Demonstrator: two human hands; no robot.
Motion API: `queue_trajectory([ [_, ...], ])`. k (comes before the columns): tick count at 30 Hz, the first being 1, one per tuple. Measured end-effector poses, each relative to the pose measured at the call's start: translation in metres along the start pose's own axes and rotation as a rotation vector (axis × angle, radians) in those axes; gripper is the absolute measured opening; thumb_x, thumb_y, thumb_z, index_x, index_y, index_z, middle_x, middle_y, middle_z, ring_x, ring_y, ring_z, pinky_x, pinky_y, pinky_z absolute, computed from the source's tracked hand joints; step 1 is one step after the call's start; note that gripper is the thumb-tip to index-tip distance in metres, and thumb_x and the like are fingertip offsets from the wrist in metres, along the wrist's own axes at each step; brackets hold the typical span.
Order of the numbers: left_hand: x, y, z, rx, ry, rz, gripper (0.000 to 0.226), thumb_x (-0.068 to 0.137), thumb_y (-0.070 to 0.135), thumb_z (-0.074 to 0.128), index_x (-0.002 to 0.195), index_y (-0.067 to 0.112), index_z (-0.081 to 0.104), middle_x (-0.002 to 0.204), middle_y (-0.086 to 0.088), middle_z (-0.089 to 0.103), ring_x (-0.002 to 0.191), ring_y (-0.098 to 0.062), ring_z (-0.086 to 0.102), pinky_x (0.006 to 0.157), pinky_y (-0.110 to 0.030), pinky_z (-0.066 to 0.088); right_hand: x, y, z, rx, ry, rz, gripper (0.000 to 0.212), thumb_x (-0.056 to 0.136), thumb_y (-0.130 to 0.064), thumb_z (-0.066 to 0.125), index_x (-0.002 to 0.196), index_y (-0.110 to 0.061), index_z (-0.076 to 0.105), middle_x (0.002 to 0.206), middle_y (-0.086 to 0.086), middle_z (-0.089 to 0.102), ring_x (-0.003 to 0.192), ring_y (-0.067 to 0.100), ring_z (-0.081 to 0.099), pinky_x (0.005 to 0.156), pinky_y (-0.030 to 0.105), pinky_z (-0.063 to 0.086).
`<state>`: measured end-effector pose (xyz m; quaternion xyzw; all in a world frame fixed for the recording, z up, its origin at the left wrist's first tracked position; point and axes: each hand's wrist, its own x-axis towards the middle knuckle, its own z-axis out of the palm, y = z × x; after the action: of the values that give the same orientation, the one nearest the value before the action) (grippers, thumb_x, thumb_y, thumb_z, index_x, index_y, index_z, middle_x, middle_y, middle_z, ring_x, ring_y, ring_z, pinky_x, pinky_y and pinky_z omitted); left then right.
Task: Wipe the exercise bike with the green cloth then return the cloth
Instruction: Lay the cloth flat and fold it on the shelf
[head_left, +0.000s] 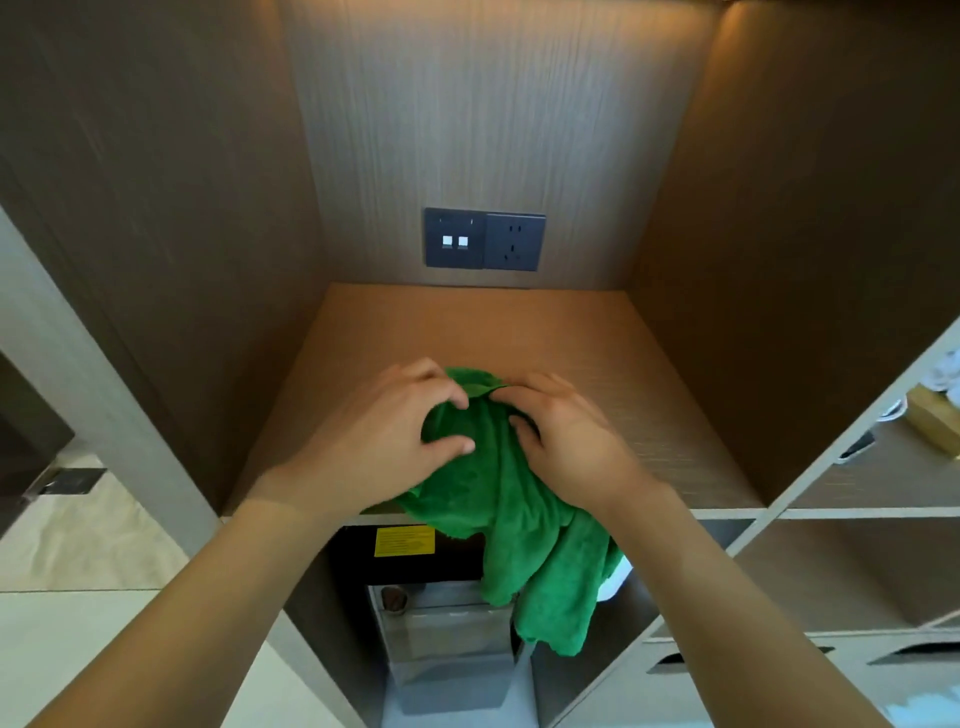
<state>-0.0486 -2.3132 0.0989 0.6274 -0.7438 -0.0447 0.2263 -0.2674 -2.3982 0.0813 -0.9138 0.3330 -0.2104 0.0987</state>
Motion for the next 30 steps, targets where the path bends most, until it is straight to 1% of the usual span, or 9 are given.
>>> queue_trajectory([
  [3,-0.013,-0.002,0.007,-0.017,-0.033,-0.013,0.038,0.087,0.058,0.072,0.12,0.039,0.066,0.122,0.024,0.052,0.114,-0.002,0.049,0.091,-0.026,0.044,0.0,-0.004,-0.002,-0.025,0.037,-0.028,0.037,0.099,-0.003,0.059,0.133,-0.013,0.069,0.128,0.004,0.064,0.119,0.026,0.058,0.1,0.039,0.049],
  [7,-0.017,-0.006,0.011,-0.021,-0.016,-0.004,0.028,0.091,0.043,0.071,0.118,0.039,0.067,0.124,0.024,0.053,0.116,-0.001,0.049,0.094,-0.027,0.046,0.003,-0.009,-0.006,-0.115,0.028,-0.099,0.038,0.096,0.003,0.06,0.131,-0.008,0.071,0.122,0.01,0.065,0.11,0.031,0.063,0.085,0.042,0.056],
  [10,-0.016,-0.017,0.007,-0.038,-0.05,-0.015,0.029,0.091,0.03,0.072,0.118,0.039,0.067,0.126,0.026,0.052,0.116,0.0,0.049,0.097,-0.028,0.047,0.011,-0.001,-0.015,-0.173,0.004,-0.091,0.047,0.091,0.007,0.059,0.135,-0.006,0.067,0.121,0.014,0.063,0.109,0.036,0.062,0.086,0.047,0.056],
  [15,0.0,-0.035,-0.012,0.042,-0.146,-0.103,0.036,0.093,0.026,0.069,0.124,0.043,0.067,0.143,0.023,0.051,0.131,-0.007,0.049,0.111,-0.034,0.042,0.026,0.029,-0.03,-0.198,0.003,0.186,0.043,0.095,0.002,0.052,0.133,-0.009,0.069,0.117,0.012,0.058,0.101,0.041,0.063,0.085,0.046,0.055],
  [19,0.019,-0.025,-0.013,0.16,-0.229,-0.19,0.041,0.093,0.023,0.066,0.127,0.044,0.057,0.145,0.015,0.051,0.136,-0.016,0.046,0.115,-0.047,0.036,0.026,0.044,-0.032,-0.22,-0.103,0.449,0.023,0.098,-0.006,0.051,0.103,-0.008,0.073,0.099,0.004,0.046,0.099,0.037,0.059,0.074,0.038,0.046],
  [21,0.026,-0.018,-0.008,0.166,-0.241,-0.216,0.046,0.091,0.016,0.065,0.125,0.043,0.051,0.141,0.011,0.052,0.139,-0.018,0.044,0.117,-0.052,0.031,0.017,0.04,-0.029,-0.307,-0.067,0.456,0.025,0.097,-0.006,0.053,0.109,-0.011,0.073,0.108,0.006,0.05,0.105,0.036,0.057,0.079,0.04,0.047],
  [24,0.028,-0.012,0.001,0.161,-0.249,-0.199,0.07,0.085,0.006,0.065,0.145,0.037,0.043,0.155,0.008,0.045,0.153,-0.017,0.029,0.125,-0.055,0.02,-0.004,0.02,-0.021,-0.286,0.144,0.281,0.037,0.092,-0.004,0.056,0.124,-0.015,0.071,0.124,0.007,0.059,0.111,0.035,0.058,0.088,0.045,0.048],
  [27,0.021,-0.013,0.01,0.122,-0.221,-0.147,0.082,0.082,0.001,0.064,0.153,0.036,0.04,0.164,0.008,0.036,0.157,-0.014,0.022,0.128,-0.054,0.015,-0.016,0.0,-0.011,-0.05,0.022,0.073,0.04,0.101,-0.009,0.054,0.139,-0.014,0.065,0.143,0.003,0.059,0.13,0.026,0.055,0.111,0.039,0.044],
  [30,0.014,-0.015,0.014,0.077,-0.208,-0.101,0.086,0.083,-0.005,0.06,0.156,0.035,0.04,0.168,0.01,0.03,0.158,-0.012,0.018,0.129,-0.05,0.013,-0.019,-0.004,-0.005,0.037,-0.076,0.093,0.043,0.106,-0.018,0.054,0.148,-0.015,0.058,0.154,0.0,0.052,0.142,0.018,0.046,0.119,0.023,0.03],
])
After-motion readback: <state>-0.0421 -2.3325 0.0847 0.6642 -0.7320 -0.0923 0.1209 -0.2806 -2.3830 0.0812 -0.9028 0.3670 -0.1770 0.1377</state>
